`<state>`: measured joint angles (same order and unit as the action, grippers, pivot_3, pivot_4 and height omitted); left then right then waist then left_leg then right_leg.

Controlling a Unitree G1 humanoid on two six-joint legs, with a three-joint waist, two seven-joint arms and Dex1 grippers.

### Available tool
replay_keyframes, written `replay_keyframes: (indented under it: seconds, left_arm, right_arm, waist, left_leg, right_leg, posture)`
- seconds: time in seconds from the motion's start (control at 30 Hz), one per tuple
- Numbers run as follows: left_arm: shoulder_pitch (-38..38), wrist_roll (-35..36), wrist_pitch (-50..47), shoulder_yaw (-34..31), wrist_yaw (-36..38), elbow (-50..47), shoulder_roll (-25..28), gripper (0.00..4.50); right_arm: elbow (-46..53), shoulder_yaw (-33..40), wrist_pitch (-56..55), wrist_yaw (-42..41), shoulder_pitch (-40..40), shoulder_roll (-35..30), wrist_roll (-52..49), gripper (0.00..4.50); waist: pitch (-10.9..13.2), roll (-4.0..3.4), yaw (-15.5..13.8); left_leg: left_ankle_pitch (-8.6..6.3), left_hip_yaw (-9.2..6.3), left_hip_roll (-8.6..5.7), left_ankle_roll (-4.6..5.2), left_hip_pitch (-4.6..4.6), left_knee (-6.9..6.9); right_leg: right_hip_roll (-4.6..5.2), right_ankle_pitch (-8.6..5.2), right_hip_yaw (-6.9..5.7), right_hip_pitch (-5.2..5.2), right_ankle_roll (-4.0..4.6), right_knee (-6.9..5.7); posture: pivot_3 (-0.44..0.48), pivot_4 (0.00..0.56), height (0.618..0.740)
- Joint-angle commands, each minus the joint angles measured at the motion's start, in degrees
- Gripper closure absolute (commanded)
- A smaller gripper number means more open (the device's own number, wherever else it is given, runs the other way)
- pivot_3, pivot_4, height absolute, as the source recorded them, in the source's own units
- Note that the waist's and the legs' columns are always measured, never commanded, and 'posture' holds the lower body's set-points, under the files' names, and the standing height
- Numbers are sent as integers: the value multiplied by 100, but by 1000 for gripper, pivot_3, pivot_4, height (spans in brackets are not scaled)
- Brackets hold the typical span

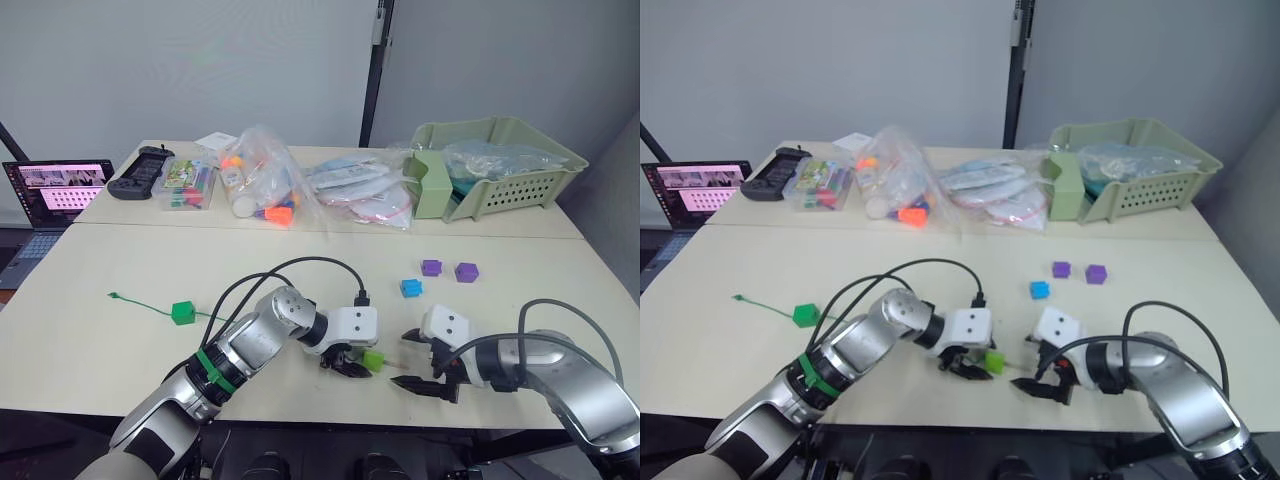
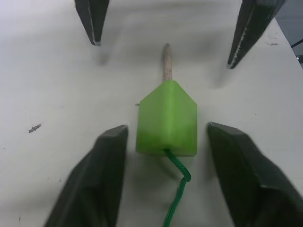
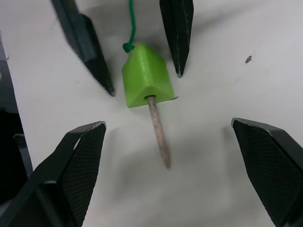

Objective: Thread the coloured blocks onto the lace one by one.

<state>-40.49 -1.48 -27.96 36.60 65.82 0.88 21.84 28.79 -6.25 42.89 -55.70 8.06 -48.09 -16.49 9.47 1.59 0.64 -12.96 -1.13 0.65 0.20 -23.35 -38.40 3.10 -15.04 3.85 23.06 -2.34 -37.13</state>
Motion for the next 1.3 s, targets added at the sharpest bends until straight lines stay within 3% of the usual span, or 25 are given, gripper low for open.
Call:
replay_keyframes:
  seconds: [0.03, 0.23, 0.7, 0.93, 1.13, 1.3]
  left_arm:
    - [47, -6, 65, 15, 57, 6, -22, 3137]
    - [69, 15, 140, -6, 109, -2, -3, 3225]
    - [86, 29, 188, -73, 191, 2, 46, 3225]
    - [259, 29, 444, -405, 248, 77, 507, 3225]
    - [631, 195, 1499, -1136, 847, 409, 2016, 3225]
    - [632, -32, 3008, -1541, 1283, 1985, 3198, 3225]
  right_arm:
    - [58, -2, -162, -23, 11, -96, -27, 0]
    - [-338, -238, -635, -20, 40, -47, 184, 0]
    - [-1070, -397, -1548, -217, -17, 33, 298, 4499]
    - [-1019, -504, -1667, -352, 272, 78, 337, 4500]
    - [-756, -671, -1408, -470, 653, 33, 347, 4500]
    - [-597, -875, -1177, -520, 1014, 126, 379, 4500]
  waist:
    - [0, 0, 4]
    - [0, 0, 5]
    - [0, 0, 7]
    - [0, -1, 41]
    - [-1, -3, 188]
    - [-2, -4, 189]
  left_leg:
    - [0, 0, 0, 0, 0, 0]
    - [0, 1, 0, 0, 1, 0]
    - [0, 4, 2, 0, 8, 0]
    - [0, 2, 6, 0, 8, 0]
    - [0, -17, 25, 0, 22, 14]
    - [0, -17, 30, 0, 25, 18]
  right_leg:
    - [0, 0, 0, 0, 0, 0]
    - [0, 0, 0, -1, 0, 0]
    - [-1, 0, 0, -6, 0, -1]
    - [-4, 1, 1, -2, 2, -4]
    - [-22, 5, 8, 3, 12, -9]
    - [-27, 5, 9, 5, 17, -9]
  posture:
    - [0, 150, 740]
    - [0, 150, 740]
    - [0, 150, 740]
    - [0, 150, 740]
    - [0, 150, 740]
    - [0, 150, 740]
